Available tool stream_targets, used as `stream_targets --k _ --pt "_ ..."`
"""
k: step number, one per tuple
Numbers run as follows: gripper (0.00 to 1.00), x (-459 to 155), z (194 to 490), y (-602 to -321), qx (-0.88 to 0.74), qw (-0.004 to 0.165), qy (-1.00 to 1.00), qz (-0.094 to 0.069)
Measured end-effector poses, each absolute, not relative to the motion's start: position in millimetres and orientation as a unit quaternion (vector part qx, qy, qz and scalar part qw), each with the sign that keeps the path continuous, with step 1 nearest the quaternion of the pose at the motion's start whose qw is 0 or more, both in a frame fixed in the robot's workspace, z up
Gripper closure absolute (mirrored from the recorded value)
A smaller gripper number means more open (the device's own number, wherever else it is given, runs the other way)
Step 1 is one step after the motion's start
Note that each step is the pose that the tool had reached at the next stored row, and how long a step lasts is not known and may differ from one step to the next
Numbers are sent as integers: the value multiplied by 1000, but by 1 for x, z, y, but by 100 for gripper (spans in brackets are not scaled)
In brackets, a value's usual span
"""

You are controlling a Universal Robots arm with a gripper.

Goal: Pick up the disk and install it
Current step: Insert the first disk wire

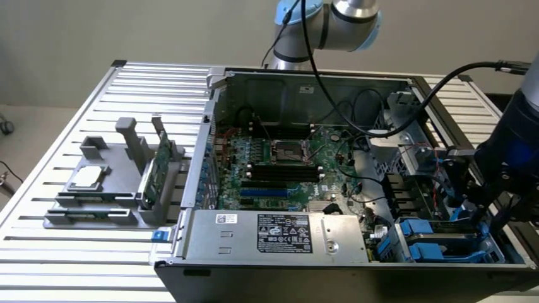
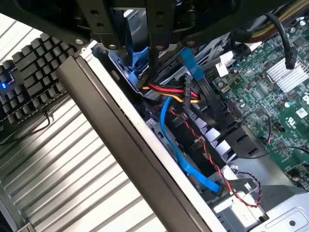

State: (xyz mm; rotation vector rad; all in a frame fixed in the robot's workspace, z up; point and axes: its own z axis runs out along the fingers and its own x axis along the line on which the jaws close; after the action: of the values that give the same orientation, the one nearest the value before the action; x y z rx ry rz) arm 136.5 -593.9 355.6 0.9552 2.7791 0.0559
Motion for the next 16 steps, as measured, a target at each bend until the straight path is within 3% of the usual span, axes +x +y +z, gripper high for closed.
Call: stream_targets --k 11,16 --pt "73 137 358 -597 351 91 931 36" --pt "73 136 358 -597 382 91 919 35"
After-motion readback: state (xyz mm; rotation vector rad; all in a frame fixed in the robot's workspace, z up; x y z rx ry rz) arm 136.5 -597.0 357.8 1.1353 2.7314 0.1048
